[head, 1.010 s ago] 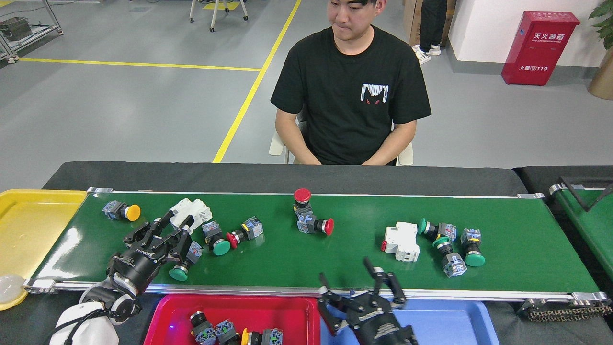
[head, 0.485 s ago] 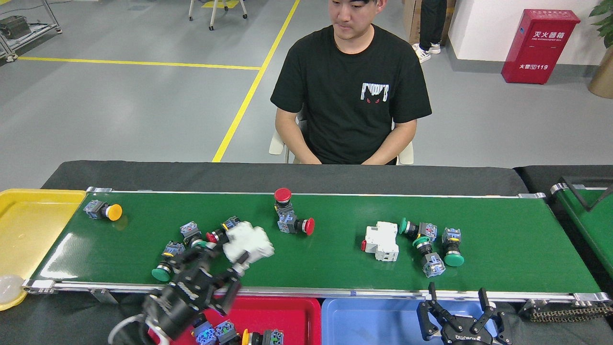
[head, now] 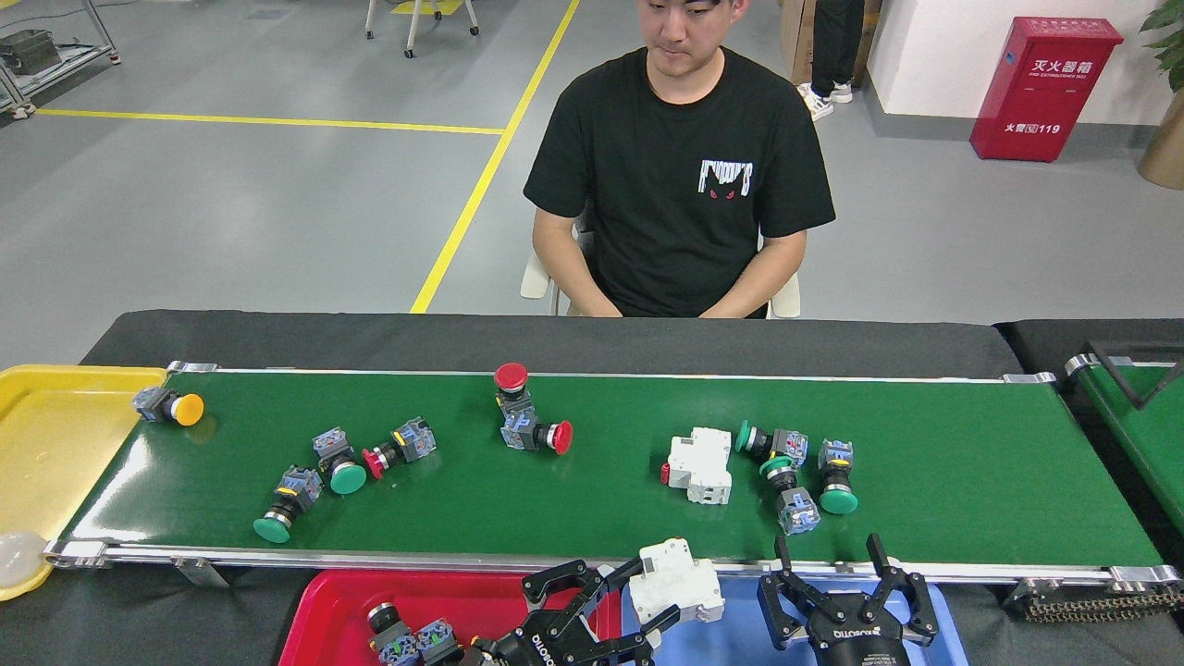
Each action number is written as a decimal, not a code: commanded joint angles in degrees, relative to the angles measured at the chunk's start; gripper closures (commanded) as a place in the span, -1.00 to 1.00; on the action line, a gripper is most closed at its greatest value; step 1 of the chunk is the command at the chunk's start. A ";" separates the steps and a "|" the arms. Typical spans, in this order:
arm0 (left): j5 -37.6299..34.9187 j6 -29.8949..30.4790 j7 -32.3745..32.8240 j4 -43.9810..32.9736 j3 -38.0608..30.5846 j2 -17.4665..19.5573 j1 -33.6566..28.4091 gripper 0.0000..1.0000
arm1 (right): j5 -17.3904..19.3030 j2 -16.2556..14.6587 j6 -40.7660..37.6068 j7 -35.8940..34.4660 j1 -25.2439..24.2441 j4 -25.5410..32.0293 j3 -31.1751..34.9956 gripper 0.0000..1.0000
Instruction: Pick switch part from conveyor to tray
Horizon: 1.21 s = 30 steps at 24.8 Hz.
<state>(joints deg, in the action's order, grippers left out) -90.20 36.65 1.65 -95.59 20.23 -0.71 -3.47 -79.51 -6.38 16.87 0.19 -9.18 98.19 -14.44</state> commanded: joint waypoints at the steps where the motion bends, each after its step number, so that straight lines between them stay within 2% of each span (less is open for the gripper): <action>1: -0.06 -0.18 0.02 -0.65 -0.11 0.27 -0.84 0.74 | 0.15 -1.79 0.01 0.07 -0.84 2.44 1.78 -1.00; 5: 0.02 -0.26 0.46 -1.35 -0.11 0.01 -2.86 0.48 | 0.85 -2.67 -1.14 0.16 -2.86 3.06 5.30 -1.00; 6: 0.02 -0.26 1.16 -1.71 -0.20 -0.34 -2.95 0.34 | 1.29 -2.67 -1.66 0.16 -2.95 3.06 5.74 -1.00; 9: 0.02 -2.28 4.68 -3.82 0.07 -0.87 -3.83 -0.77 | 1.82 -2.67 -2.45 0.16 -3.21 2.97 5.91 -1.00; 10: 0.11 -3.43 4.68 -4.61 0.07 -1.22 -4.44 -0.99 | 1.82 -2.58 -2.54 0.16 -3.21 2.97 5.83 -1.00; 12: 0.55 -3.87 4.68 -5.93 0.07 -1.84 -5.67 -1.00 | 1.73 -2.67 -2.81 0.16 -3.21 2.97 5.56 -1.00; 18: 0.90 -4.48 4.06 -6.10 -2.48 -2.36 -6.38 -1.00 | 1.73 -2.05 -10.54 0.16 -2.15 2.80 4.42 -1.00; 20: 1.08 -5.54 2.22 -6.10 -10.83 -3.16 -6.55 -1.00 | 1.73 -1.26 -12.74 1.13 -0.84 2.71 2.05 -1.00; 24: 1.43 -5.80 0.99 -5.57 -31.57 -2.54 -6.55 -1.00 | 1.12 2.25 -12.21 4.47 3.82 -0.54 -2.61 -0.99; 27: 1.43 -5.62 0.99 -4.17 -42.38 -2.10 -6.73 -1.00 | -0.47 4.54 -10.54 4.82 7.07 -3.71 -4.54 -0.99; 30: 1.43 -5.54 0.99 -0.92 -46.42 -0.35 -7.34 -1.00 | -1.35 6.82 -10.45 6.49 9.97 -8.01 -5.60 -0.99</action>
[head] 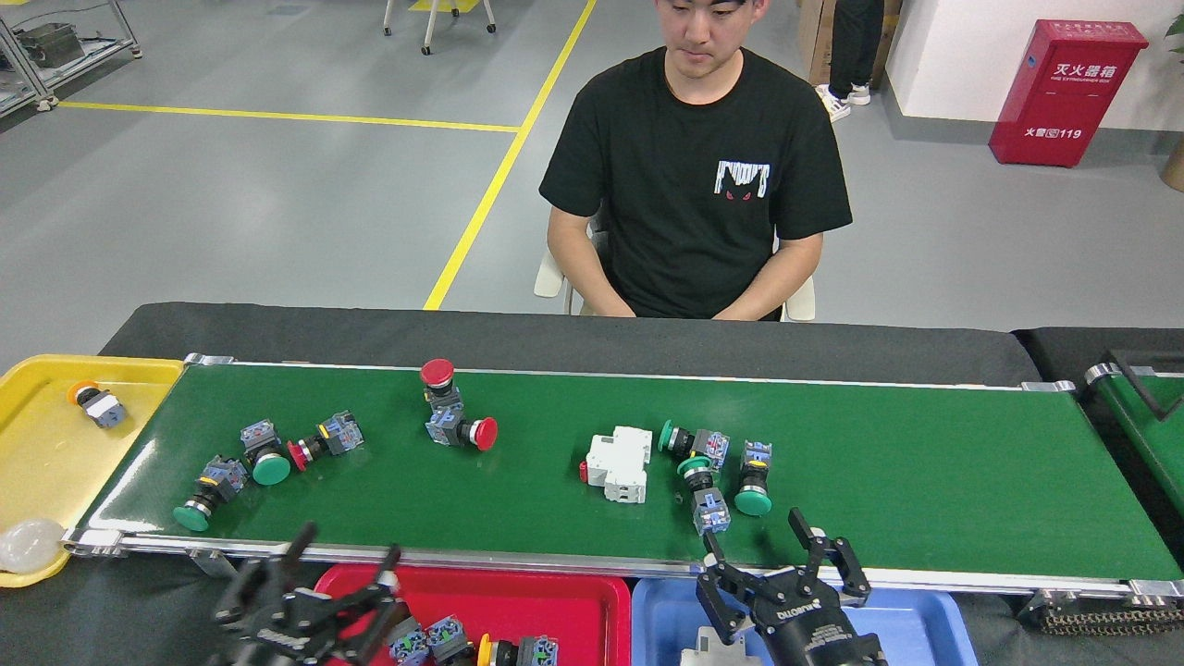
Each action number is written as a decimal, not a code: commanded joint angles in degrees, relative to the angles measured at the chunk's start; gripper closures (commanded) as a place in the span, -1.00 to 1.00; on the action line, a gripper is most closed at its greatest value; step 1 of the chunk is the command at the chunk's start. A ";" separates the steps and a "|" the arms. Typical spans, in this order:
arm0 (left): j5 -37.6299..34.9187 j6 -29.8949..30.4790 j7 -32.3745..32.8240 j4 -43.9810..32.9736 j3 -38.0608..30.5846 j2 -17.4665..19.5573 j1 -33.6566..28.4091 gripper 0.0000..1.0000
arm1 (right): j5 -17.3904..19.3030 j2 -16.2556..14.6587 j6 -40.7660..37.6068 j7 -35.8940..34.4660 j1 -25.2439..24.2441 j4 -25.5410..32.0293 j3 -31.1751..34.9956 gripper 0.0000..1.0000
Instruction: Pick switch part from conveyor to tray
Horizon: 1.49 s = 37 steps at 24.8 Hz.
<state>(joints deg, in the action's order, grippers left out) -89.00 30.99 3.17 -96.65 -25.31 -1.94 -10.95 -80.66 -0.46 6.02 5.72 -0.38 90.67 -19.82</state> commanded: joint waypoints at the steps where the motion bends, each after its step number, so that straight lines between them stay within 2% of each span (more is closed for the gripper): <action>1: 0.23 0.04 -0.53 0.68 -0.88 1.41 0.23 -1.00 | -0.28 1.60 0.30 1.31 2.13 -1.55 -0.39 -0.99; 5: -0.21 -0.49 0.00 4.81 -0.61 3.35 5.50 -1.00 | -0.20 3.97 0.30 1.57 6.97 -7.09 -1.80 -0.99; 8: -0.30 -1.46 1.58 16.06 -0.61 5.10 14.29 -1.00 | -0.29 5.91 0.30 2.28 10.40 -12.36 -1.80 -0.99; 10: -0.30 -2.25 1.93 23.34 -0.61 8.79 19.47 -1.00 | -0.20 6.78 0.30 2.28 12.33 -15.08 -1.80 -0.94; 11: -0.30 -2.95 1.93 26.96 -0.53 10.73 21.67 -0.99 | -0.29 6.96 0.22 2.36 12.95 -15.97 -1.89 -0.80; 13: -0.21 -4.80 1.84 34.08 -0.26 13.81 26.07 -0.99 | -0.37 7.05 -0.13 2.36 13.74 -17.28 -1.97 -0.21; 14: -0.12 -5.15 1.67 36.27 0.00 14.42 27.83 -0.99 | -0.37 7.05 -0.31 2.36 14.00 -17.55 -2.06 -0.02; 16: -0.12 -5.32 1.49 41.02 0.35 15.92 30.55 -0.99 | -0.46 6.96 -0.31 2.36 14.35 -17.72 -3.12 0.55; 17: -0.12 -5.32 1.49 42.43 0.35 16.35 30.90 -0.99 | -0.46 6.87 -0.31 2.36 14.35 -17.72 -3.38 0.73; 19: -0.03 -5.32 1.49 43.22 0.44 16.53 30.90 -0.99 | -0.37 6.78 -0.49 2.36 14.27 -17.72 -3.47 0.88; 24: -0.21 -7.08 1.49 44.62 0.53 16.44 31.34 -0.98 | -0.46 6.61 -1.01 1.92 14.00 -15.61 -3.56 0.91; 26: -0.21 -8.93 1.49 46.20 1.76 16.53 33.19 -0.97 | -0.37 5.99 -2.16 1.75 12.33 -10.08 -3.91 0.91; 29: -0.21 -12.00 0.79 50.77 3.96 18.02 37.05 -0.93 | -0.46 3.88 -6.37 1.57 7.32 -1.20 -7.77 0.89; 30: -0.21 -14.03 -0.53 53.67 5.01 18.90 38.55 -0.89 | -0.46 2.92 -7.78 1.31 6.00 0.82 -9.97 0.82; 31: -0.30 -16.39 -2.37 57.18 6.76 19.78 40.39 -0.88 | -0.46 2.39 -8.83 0.87 5.30 2.05 -12.78 0.52; 33: -0.21 -21.41 -5.72 63.78 10.99 20.75 44.35 -0.84 | -0.46 2.21 -9.80 0.17 5.04 2.84 -17.79 -0.91; 34: -0.21 -24.40 -7.56 67.91 13.98 21.28 46.90 -0.83 | -0.46 2.30 -10.24 -0.01 5.04 2.75 -19.99 -1.00; 37: 0.23 -28.35 -11.43 76.53 18.63 21.63 51.56 -0.63 | -0.46 2.30 -11.74 -0.01 5.04 2.67 -22.19 -1.00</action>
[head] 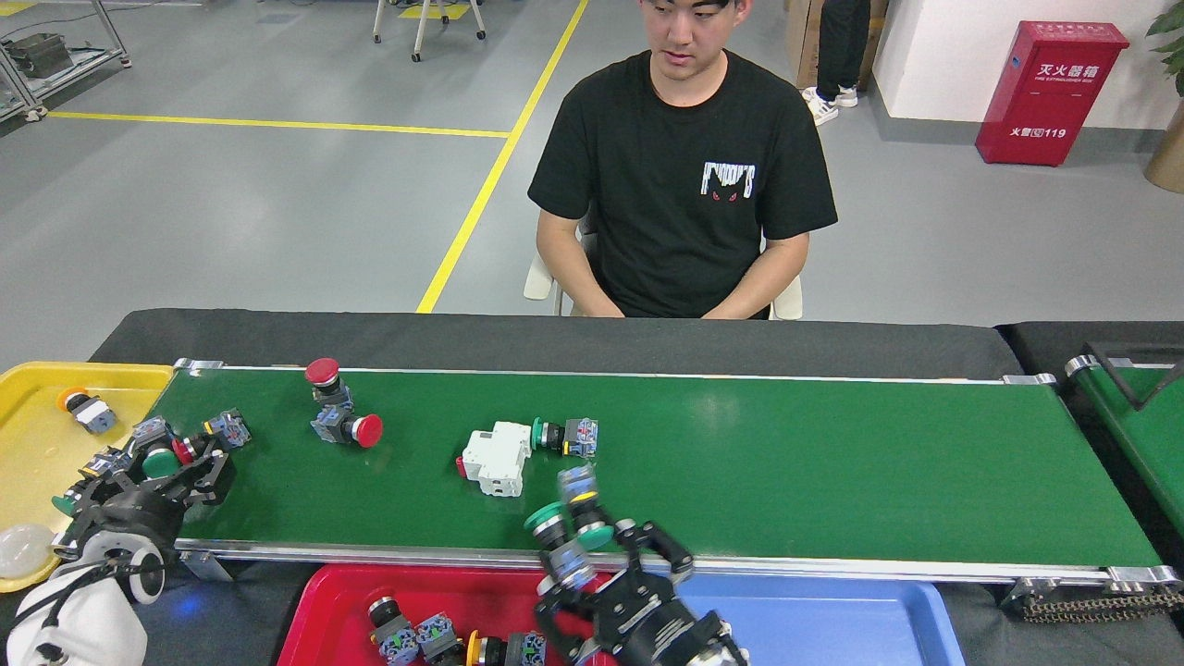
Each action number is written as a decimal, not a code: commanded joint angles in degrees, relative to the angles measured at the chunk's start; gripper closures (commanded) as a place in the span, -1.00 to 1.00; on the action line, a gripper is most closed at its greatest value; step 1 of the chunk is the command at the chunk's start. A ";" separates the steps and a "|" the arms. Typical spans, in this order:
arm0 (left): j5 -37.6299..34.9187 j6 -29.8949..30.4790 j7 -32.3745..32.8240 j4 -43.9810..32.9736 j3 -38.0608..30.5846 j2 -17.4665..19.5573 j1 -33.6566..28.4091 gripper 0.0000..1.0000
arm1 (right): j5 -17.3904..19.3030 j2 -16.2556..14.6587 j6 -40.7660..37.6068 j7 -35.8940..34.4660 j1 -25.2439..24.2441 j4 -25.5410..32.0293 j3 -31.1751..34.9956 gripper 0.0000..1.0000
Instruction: Pick switch part from conveyor to tray
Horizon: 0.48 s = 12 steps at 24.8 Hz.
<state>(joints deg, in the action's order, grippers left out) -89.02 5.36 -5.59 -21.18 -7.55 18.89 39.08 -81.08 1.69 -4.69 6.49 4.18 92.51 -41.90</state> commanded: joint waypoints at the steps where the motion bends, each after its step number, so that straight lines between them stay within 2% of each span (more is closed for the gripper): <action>1: 0.34 -2.81 -3.29 2.37 0.87 0.80 2.05 -0.44 | -0.05 0.07 -1.02 -0.69 0.56 0.83 -0.12 -1.00; 4: 0.34 -2.28 -3.38 2.72 1.05 0.62 2.06 0.03 | 0.13 -0.02 -0.94 -0.77 0.56 0.92 0.32 -1.00; 5: 0.42 -2.10 -3.38 2.81 0.96 0.53 2.06 0.25 | 0.22 -0.37 -0.67 -0.77 0.48 1.18 1.38 -1.00; 8: 2.97 1.41 -3.38 2.89 0.96 0.71 2.06 0.64 | 0.57 -2.21 0.21 -1.83 -0.93 4.17 11.05 -1.00; 12: 4.99 3.17 -3.38 2.89 1.14 0.88 2.06 0.76 | 0.66 -2.39 7.59 -5.34 -9.28 8.74 26.34 -1.00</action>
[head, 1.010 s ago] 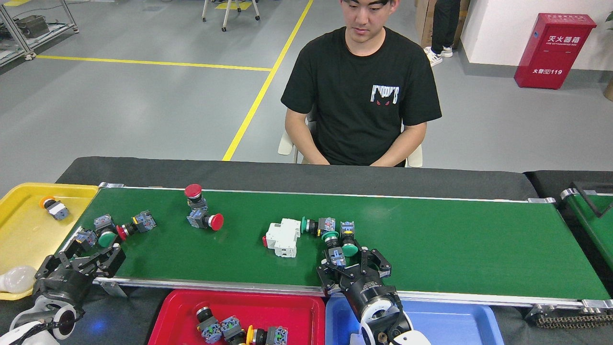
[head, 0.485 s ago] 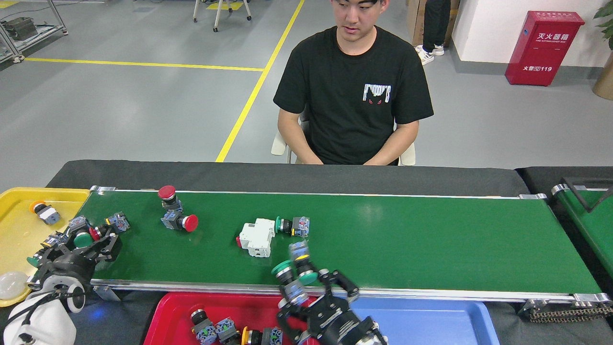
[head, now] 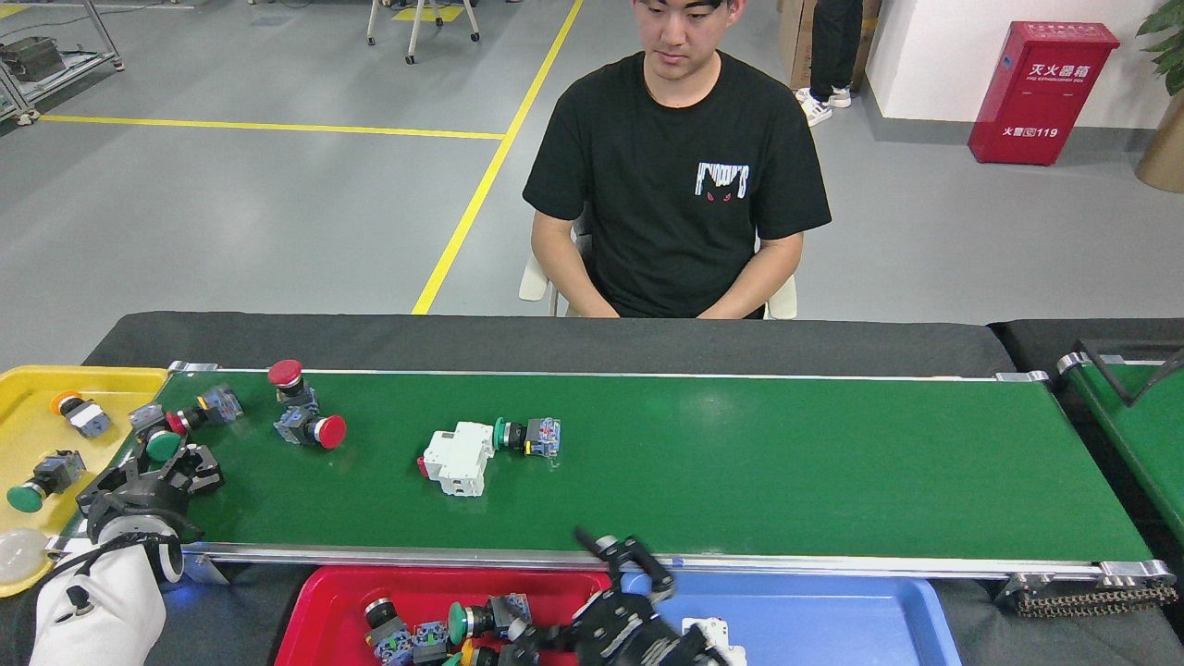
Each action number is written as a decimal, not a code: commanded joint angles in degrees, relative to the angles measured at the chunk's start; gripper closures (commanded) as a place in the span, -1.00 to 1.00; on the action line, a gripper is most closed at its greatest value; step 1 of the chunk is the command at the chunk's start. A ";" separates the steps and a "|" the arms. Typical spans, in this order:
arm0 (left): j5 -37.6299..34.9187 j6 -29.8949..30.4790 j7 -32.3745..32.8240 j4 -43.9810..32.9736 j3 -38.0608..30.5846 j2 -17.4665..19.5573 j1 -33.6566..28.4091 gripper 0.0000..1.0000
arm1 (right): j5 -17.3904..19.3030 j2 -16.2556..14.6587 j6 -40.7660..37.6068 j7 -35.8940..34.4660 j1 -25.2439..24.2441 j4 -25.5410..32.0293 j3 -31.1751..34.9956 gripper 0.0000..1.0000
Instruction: Pick switch part from conveyor to tray
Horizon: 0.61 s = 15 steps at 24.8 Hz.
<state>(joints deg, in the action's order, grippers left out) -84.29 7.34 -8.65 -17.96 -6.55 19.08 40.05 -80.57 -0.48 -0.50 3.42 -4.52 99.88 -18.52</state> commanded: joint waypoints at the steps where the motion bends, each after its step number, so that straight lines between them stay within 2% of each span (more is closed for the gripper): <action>1: 0.36 1.45 -0.32 -0.32 0.22 0.69 1.00 0.77 | 0.15 -0.22 4.89 -4.21 -1.89 1.28 6.38 -1.00; 3: 0.53 3.12 -0.32 -0.76 0.13 0.78 0.91 0.78 | 0.24 -0.31 6.65 -6.58 -4.88 1.28 12.01 -1.00; 5: 1.76 7.25 -0.32 -1.99 0.22 0.87 0.30 0.78 | 0.41 -0.84 6.74 -6.94 -8.57 1.28 17.64 -1.00; 7: 2.29 12.35 -0.32 -7.26 0.31 0.87 -1.90 0.78 | 1.38 -1.01 6.74 -7.02 -10.51 1.11 21.59 -1.00; 9: 2.47 19.03 -0.23 -17.72 -0.04 1.66 -8.05 0.77 | 3.40 -1.63 6.65 -7.02 -11.30 1.11 23.70 -1.00; 11: 3.26 25.53 -0.14 -31.70 -0.31 2.10 -16.93 0.77 | 4.63 -2.68 6.74 -6.94 -11.38 1.11 25.02 -1.00; 14: 5.01 33.52 0.29 -52.24 -1.27 2.19 -31.86 0.76 | 4.98 -2.95 6.65 -6.94 -11.38 1.11 26.69 -1.00; 15: 5.37 35.11 0.38 -56.74 -1.36 1.93 -35.04 0.76 | 5.07 -2.95 6.56 -6.94 -11.38 1.11 26.87 -1.00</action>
<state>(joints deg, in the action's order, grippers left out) -79.47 38.07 -8.23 -70.28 -7.35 20.57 5.79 -75.67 -2.89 6.21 -3.03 -16.03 100.28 7.84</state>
